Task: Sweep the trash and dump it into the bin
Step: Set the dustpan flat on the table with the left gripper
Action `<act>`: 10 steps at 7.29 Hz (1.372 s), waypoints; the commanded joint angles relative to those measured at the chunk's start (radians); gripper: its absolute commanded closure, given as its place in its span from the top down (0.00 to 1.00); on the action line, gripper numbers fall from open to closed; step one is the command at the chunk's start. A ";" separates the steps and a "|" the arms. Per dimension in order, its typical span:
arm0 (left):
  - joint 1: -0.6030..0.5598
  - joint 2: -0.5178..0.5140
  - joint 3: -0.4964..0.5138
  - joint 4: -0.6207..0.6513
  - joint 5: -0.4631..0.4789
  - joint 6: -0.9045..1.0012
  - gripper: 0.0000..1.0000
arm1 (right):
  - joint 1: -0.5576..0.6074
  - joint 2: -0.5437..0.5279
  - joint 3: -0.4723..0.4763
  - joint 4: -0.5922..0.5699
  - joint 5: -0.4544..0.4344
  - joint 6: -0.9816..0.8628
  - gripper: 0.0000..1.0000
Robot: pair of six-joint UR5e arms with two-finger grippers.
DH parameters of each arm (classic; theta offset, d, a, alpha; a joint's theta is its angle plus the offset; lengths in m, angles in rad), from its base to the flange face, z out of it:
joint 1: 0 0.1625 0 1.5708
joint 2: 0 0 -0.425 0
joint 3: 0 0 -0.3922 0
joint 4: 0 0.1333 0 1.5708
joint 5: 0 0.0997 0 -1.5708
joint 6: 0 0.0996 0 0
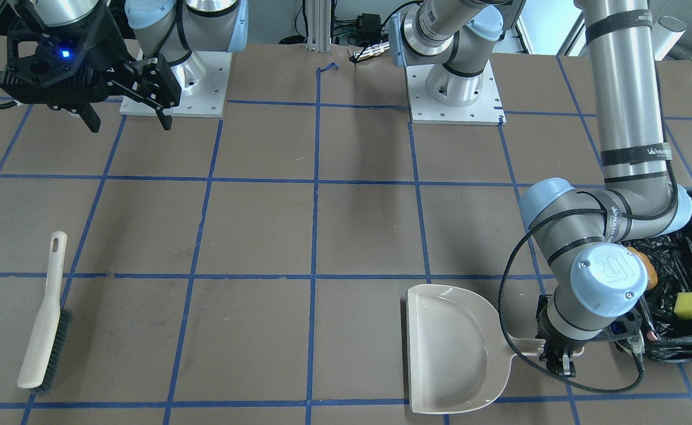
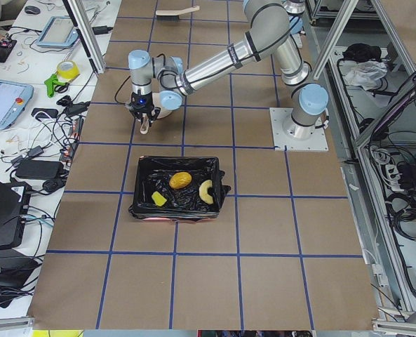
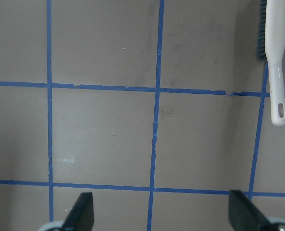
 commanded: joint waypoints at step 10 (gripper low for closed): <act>0.001 0.000 -0.011 0.000 0.003 -0.039 0.00 | 0.000 0.000 0.000 0.004 0.000 -0.002 1.00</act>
